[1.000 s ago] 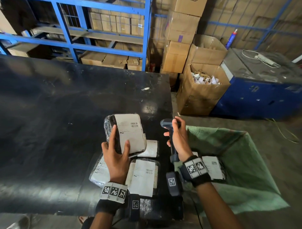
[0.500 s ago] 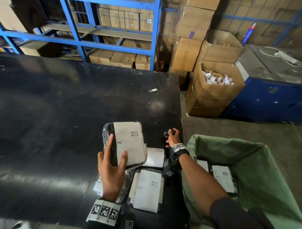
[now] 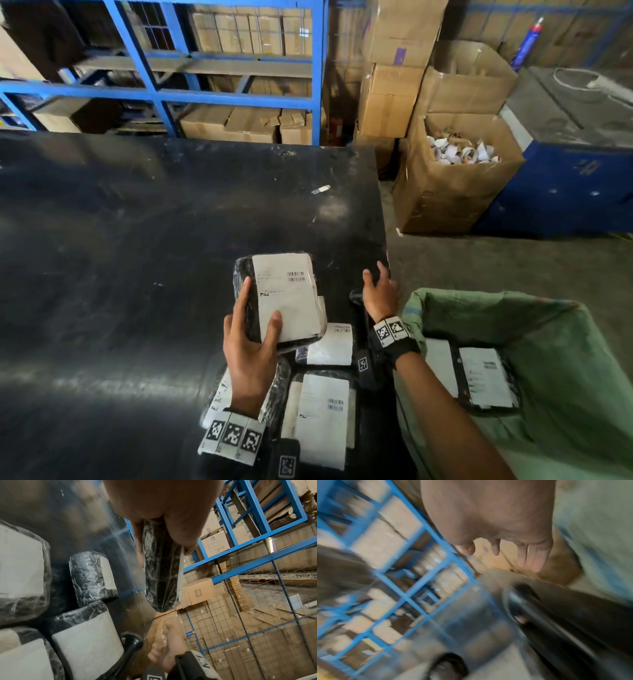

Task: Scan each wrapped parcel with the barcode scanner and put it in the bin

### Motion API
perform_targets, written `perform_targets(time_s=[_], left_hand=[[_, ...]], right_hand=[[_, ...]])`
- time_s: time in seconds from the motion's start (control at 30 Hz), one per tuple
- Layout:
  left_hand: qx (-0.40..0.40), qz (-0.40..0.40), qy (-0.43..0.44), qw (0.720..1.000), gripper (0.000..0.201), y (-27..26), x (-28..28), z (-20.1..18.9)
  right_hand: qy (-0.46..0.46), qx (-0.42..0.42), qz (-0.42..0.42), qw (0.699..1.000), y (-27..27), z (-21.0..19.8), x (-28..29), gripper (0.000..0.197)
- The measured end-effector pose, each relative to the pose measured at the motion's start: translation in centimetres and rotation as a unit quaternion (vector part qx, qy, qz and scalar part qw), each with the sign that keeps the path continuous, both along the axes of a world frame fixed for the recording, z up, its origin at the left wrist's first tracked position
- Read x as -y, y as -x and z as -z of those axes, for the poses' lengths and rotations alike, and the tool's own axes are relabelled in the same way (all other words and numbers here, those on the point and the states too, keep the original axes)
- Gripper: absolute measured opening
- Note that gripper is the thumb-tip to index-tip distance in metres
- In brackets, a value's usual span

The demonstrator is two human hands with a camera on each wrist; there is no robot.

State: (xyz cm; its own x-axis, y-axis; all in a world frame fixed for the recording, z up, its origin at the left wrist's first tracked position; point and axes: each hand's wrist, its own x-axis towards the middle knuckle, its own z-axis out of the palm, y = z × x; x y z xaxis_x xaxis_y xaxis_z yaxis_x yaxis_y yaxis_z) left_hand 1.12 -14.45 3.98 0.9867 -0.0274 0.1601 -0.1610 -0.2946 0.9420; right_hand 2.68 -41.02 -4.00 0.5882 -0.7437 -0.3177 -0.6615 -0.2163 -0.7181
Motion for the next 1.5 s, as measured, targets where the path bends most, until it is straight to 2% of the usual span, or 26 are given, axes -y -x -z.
perform_targets(time_s=[0.1,0.2,0.3,0.37,0.5,0.67,0.8,0.87,0.93,1.03,1.17,1.27,1.33,1.4,1.5], left_hand=[[-0.009,0.017,0.037,0.999,0.072,0.4,0.9,0.0],[0.001,0.039,0.077,0.996,0.069,1.1,2.0,-0.4],[0.004,0.069,0.106,0.992,0.065,2.2,3.4,-1.5],[-0.010,0.092,0.123,0.988,0.064,3.0,4.2,-1.8],[-0.043,0.132,0.151,0.979,0.065,4.9,5.6,-1.6],[-0.067,0.187,0.173,0.965,0.065,7.5,8.7,-1.7],[-0.091,0.249,0.141,0.954,0.064,9.9,12.0,-1.0],[-0.097,0.303,0.070,0.946,0.061,11.0,13.6,-0.7],[-0.067,0.335,-0.049,0.939,0.059,12.2,15.0,-0.1],[-0.027,0.327,-0.139,0.934,0.064,13.2,17.0,1.9],[0.018,0.329,-0.284,0.900,0.076,14.3,19.8,5.9],[0.029,0.341,-0.337,0.877,0.079,15.4,21.0,7.9],[0.025,0.342,-0.358,0.868,0.083,16.0,21.4,8.8],[0.014,0.344,-0.373,0.862,0.084,16.2,21.7,9.2],[0.031,0.347,-0.387,0.853,0.083,16.0,21.9,9.6]], right_hand=[[-0.001,0.123,-0.095,0.988,2.1,-4.8,-2.0,0.052],[-0.069,0.159,-0.192,0.966,5.2,-8.8,-4.6,0.048],[-0.132,0.198,-0.228,0.944,8.0,-11.0,-6.6,0.051],[-0.134,0.228,-0.225,0.938,9.4,-11.1,-7.2,0.054],[-0.069,0.268,-0.166,0.947,12.1,-11.3,-7.2,0.055],[-0.037,0.258,-0.120,0.958,16.3,-11.4,-4.9,0.054],[-0.022,0.234,-0.080,0.969,19.9,-11.3,-1.6,0.052],[-0.018,0.227,-0.053,0.972,22.0,-11.2,0.7,0.051],[-0.003,0.198,-0.043,0.979,24.3,-10.9,3.5,0.051],[-0.009,0.119,-0.056,0.991,27.3,-10.0,8.9,0.051],[-0.003,-0.050,-0.105,0.993,28.6,-7.1,16.8,0.051],[-0.005,-0.175,-0.140,0.975,28.3,-4.1,21.1,0.054],[0.012,-0.230,-0.162,0.960,28.0,-2.2,23.1,0.057],[0.010,-0.258,-0.158,0.953,27.9,-0.2,24.9,0.058],[-0.017,-0.258,-0.128,0.957,27.8,3.0,26.7,0.057]])
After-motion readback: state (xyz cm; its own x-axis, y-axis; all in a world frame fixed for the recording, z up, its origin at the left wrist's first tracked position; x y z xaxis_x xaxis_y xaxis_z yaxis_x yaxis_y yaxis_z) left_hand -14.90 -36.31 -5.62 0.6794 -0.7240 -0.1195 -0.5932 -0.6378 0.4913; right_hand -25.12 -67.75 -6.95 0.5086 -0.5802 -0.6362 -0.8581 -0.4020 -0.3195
